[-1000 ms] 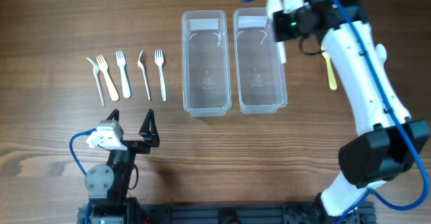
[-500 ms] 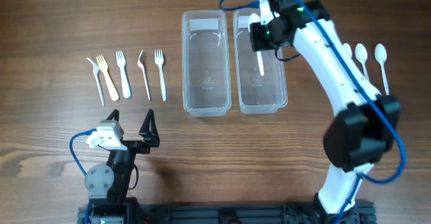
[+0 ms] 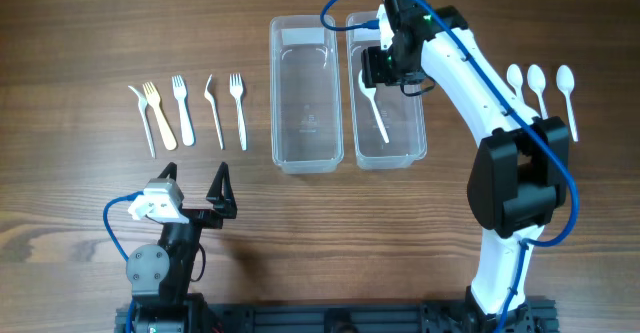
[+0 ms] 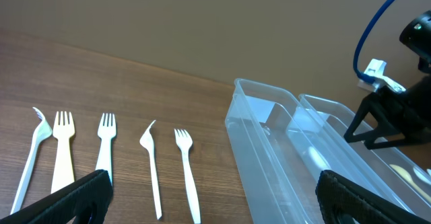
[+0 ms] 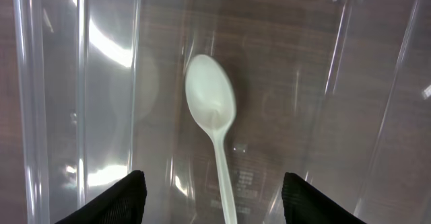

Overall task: Pack container
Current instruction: 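Carry the white spoon into the right container and release, then move the right gripper back over the yellow spoon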

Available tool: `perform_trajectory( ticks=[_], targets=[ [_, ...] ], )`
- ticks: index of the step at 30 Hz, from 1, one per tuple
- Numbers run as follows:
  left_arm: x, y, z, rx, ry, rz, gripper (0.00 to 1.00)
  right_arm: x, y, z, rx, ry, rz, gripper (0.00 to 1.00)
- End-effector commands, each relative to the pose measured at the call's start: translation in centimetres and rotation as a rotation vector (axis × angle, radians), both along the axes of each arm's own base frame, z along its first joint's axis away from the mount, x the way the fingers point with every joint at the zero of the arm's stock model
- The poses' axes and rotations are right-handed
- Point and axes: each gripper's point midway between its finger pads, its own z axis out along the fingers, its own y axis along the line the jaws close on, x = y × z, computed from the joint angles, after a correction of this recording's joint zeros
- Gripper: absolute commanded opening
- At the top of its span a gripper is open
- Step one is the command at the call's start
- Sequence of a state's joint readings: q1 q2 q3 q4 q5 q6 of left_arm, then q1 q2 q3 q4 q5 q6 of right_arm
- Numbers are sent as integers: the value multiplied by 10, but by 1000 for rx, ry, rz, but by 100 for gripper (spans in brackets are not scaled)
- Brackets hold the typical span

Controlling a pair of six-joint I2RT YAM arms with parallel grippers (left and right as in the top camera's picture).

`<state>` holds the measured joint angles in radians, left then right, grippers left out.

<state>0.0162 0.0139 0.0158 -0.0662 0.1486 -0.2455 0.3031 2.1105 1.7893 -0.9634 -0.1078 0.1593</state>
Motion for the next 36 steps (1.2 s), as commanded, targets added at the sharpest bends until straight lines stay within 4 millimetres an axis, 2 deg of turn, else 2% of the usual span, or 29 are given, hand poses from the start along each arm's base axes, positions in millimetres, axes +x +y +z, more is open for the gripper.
perform_trajectory(
  ticks=[1, 3, 4, 5, 8, 10, 13, 19, 24, 36],
  targets=[
    [0, -1, -1, -10, -2, -6, 100, 3, -3, 24, -15, -40, 24, 67],
    [0, -1, -1, -10, -2, -6, 100, 5, -14, 46, -39, -83, 30, 72],
    [0, -1, -1, -10, -2, -6, 100, 4, -28, 60, -78, -109, 18, 74],
    [0, -1, -1, -10, -2, -6, 100, 3, -51, 76, -142, -142, -5, 78],
    [0, -1, -1, -10, -2, -6, 100, -3, -116, 110, -290, -191, -60, 79],
    [0, -1, -1, -10, -2, -6, 100, -8, -138, 114, -305, -180, -76, 79],
    [0, -1, -1, -10, -2, -6, 100, -15, -173, 104, -299, -124, -105, 78],
    [0, -1, -1, -10, -2, -6, 100, -19, -223, 76, -302, -92, -153, 74],
    [0, -1, -1, -10, -2, -6, 100, -16, -249, 42, -251, -83, -174, 72],
    [0, -1, -1, -10, -2, -6, 100, -9, -247, -15, -192, 5, -98, 72]
  ],
)
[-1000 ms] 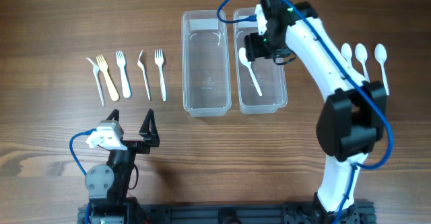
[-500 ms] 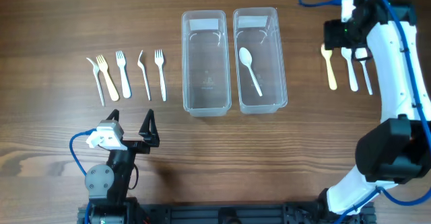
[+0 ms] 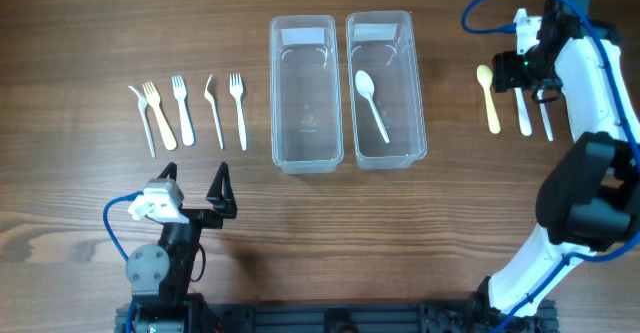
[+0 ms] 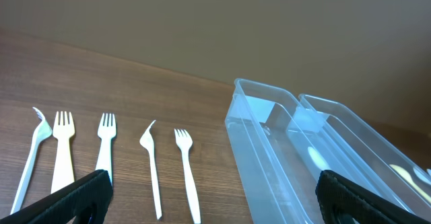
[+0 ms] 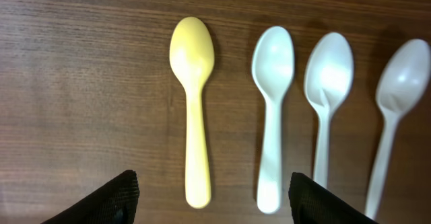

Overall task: Pack container
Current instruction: 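Move the right gripper back over the yellow spoon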

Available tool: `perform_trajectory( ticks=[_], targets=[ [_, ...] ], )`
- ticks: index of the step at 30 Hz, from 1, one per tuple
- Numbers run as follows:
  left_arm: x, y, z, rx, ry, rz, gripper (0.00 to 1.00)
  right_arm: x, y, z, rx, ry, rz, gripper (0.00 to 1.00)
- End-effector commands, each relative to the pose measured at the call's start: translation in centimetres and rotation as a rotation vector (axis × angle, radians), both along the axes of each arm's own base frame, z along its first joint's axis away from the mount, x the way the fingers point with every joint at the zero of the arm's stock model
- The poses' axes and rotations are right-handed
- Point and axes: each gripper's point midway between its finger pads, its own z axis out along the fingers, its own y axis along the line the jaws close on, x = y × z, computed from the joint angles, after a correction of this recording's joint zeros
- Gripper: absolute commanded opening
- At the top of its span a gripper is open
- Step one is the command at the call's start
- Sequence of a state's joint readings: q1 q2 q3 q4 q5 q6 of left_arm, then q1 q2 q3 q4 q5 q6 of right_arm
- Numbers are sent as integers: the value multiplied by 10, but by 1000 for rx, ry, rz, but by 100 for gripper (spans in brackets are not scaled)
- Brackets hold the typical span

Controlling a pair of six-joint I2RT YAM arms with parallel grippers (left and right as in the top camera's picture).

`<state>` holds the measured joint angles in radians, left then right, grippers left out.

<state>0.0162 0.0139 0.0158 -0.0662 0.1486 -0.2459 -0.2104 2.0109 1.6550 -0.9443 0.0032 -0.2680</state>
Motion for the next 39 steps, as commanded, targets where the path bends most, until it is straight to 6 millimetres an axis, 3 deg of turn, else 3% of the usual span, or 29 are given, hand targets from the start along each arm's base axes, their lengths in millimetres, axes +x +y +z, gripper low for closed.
perform_trajectory(
  ticks=[1, 13, 22, 30, 34, 39],
  targets=[
    [0, -1, -1, -9, -2, -6, 100, 2, 7, -20, 31, 25, 31, 72],
    [0, -1, -1, -9, -2, -6, 100, 7, 20, -67, 121, 79, 48, 72],
    [0, -1, -1, -9, -2, -6, 100, 17, 18, -74, 107, 47, 76, 72],
    [0, -1, -1, -9, -2, -6, 100, -6, 22, -114, 115, 75, 70, 71],
    [0, -1, -1, -9, -2, -6, 100, -5, 22, -116, 115, 69, 62, 71],
    [0, -1, -1, -9, -2, -6, 100, -3, 17, -115, 97, 59, 13, 45]
  ],
)
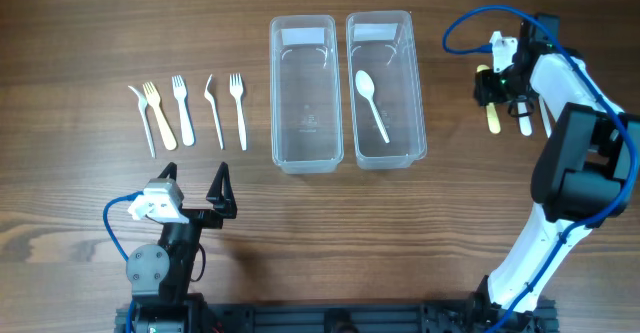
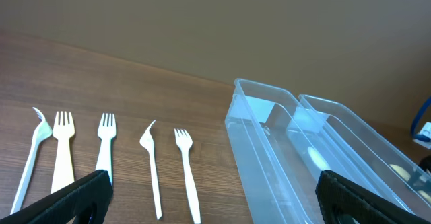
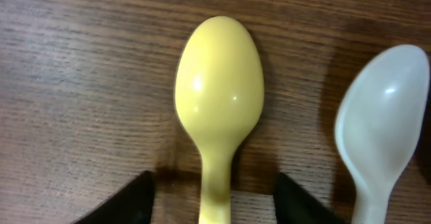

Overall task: Pack container
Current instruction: 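Move the right gripper back over the yellow spoon, then lower the right gripper and grasp the yellow spoon's handle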

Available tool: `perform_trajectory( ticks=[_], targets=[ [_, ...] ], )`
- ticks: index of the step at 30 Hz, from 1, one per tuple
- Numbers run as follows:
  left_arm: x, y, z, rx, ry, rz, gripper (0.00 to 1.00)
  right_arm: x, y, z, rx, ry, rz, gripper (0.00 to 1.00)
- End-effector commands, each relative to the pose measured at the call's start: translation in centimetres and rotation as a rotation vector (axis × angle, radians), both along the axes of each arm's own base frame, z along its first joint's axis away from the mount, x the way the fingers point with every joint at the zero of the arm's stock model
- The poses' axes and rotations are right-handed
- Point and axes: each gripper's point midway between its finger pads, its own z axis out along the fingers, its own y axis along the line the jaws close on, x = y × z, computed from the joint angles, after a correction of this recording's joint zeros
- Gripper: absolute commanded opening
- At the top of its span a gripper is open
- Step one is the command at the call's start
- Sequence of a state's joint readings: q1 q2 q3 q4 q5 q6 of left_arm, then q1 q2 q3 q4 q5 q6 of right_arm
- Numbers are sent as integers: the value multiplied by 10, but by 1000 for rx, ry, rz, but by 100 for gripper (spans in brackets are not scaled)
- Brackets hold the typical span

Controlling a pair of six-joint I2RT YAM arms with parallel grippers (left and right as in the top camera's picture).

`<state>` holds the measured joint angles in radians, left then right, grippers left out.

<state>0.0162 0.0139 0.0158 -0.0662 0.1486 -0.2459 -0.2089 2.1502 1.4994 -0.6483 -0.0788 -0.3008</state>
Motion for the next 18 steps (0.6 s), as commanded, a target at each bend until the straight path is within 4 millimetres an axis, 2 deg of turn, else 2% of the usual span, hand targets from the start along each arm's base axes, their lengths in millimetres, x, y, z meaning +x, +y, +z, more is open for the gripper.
perform_trajectory(
  ticks=[1, 6, 10, 12, 18],
  targets=[
    [0, -1, -1, -9, -2, -6, 100, -18, 3, -27, 15, 78, -48, 40],
    [0, -1, -1, -9, -2, -6, 100, -18, 1, -26, 3, 78, -53, 31],
    [0, -1, -1, -9, -2, -6, 100, -13, 0, -21, 5, 65, -69, 8],
    [0, -1, -1, -9, -2, -6, 100, -8, -1, -15, 3, 54, -69, 4],
    [0, -1, -1, -9, -2, -6, 100, 6, -1, 9, -2, 19, -64, 4]
  ],
)
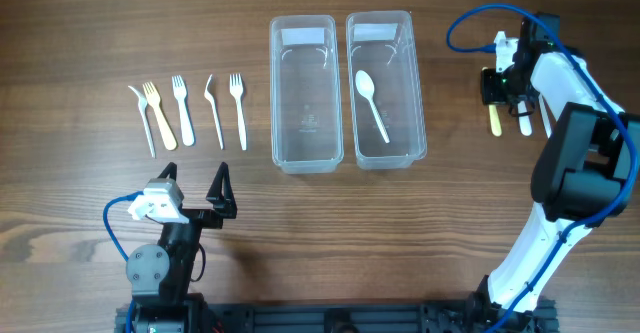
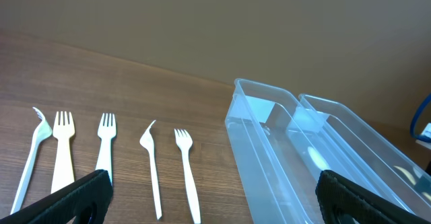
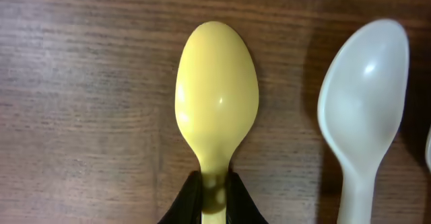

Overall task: Pack container
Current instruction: 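Lower the right gripper and grasp the yellow spoon's handle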

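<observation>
Two clear containers stand side by side: the left one [image 1: 303, 93] holds nothing, the right one [image 1: 385, 88] holds a white spoon [image 1: 372, 103]. At the far right my right gripper [image 1: 497, 93] is shut on the neck of a yellow spoon [image 3: 216, 106] lying on the table; its handle [image 1: 495, 121] sticks out below the fingers. A white spoon [image 3: 362, 116] lies just right of it. My left gripper [image 2: 209, 200] hangs open near the front edge, holding nothing. Several forks [image 1: 185, 108], one of them yellow [image 1: 158, 113], lie in a row at the left.
More white spoons [image 1: 527, 118] lie on the wood right of the yellow one, partly under my right arm. The wooden table [image 1: 320, 203] stretches between the containers and the left arm's base [image 1: 160, 263].
My right gripper's fingers stood open either side of the yellow spoon's neck; now they are shut on it. The left arm has not moved.
My right gripper was open over the right container, above a white spoon lying inside. Then it stood open above the row of spoons at the far right. Then it was low around the yellow spoon, and now it grips that spoon's neck.
</observation>
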Available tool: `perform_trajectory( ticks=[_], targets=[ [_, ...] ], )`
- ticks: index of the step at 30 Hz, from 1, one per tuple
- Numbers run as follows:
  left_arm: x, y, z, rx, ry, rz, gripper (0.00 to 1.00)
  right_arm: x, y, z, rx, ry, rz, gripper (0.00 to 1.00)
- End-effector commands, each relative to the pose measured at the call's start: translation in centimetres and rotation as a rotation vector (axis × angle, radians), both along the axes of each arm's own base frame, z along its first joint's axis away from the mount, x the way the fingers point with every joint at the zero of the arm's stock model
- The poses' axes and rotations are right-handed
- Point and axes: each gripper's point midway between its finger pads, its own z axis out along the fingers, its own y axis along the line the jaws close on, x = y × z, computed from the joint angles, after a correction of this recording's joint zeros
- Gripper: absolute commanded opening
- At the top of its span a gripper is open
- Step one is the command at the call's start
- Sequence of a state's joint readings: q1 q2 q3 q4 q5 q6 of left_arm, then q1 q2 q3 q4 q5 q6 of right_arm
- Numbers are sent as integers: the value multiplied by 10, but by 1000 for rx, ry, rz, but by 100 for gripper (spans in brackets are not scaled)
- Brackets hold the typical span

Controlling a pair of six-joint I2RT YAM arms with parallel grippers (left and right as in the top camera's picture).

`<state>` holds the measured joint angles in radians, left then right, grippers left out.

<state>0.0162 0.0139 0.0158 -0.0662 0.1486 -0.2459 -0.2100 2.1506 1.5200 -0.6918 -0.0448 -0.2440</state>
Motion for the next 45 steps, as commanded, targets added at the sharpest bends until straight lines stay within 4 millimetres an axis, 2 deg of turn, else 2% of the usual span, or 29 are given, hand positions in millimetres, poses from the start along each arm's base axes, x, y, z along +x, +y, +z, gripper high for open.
perform_trajectory(
  ticks=[1, 7, 11, 15, 16, 17, 18, 20, 26, 33, 37, 45],
  targets=[
    [0, -1, -1, -9, -2, -6, 100, 15, 5, 15, 8, -27, -2, 4],
    [0, -1, -1, -9, -2, -6, 100, 45, 15, 87, 23, -162, 10, 4],
    [0, -1, -1, -9, -2, -6, 100, 52, 41, 137, 23, -236, 60, 4],
    [0, -1, -1, -9, -2, -6, 100, 51, 66, 169, -3, -297, 111, 5],
    [0, -1, -1, -9, -2, -6, 100, 51, 72, 174, -1, -306, 121, 10],
    [0, -1, -1, -9, -2, -6, 100, 50, 76, 175, 0, -307, 129, 34],
    [0, -1, -1, -9, -2, -6, 100, 49, 79, 174, 4, -299, 129, 46],
    [0, -1, -1, -9, -2, -6, 100, 42, 82, 167, 10, -267, 132, 52],
    [0, -1, -1, -9, -2, -6, 100, 42, 82, 149, 12, -245, 132, 52],
    [0, -1, -1, -9, -2, -6, 100, 37, 87, 93, 44, -105, 138, 47],
    [0, -1, -1, -9, -2, -6, 100, 28, 87, 60, 54, -12, 136, 48],
    [0, -1, -1, -9, -2, -6, 100, 23, 87, 38, 59, 44, 135, 51]
  ],
)
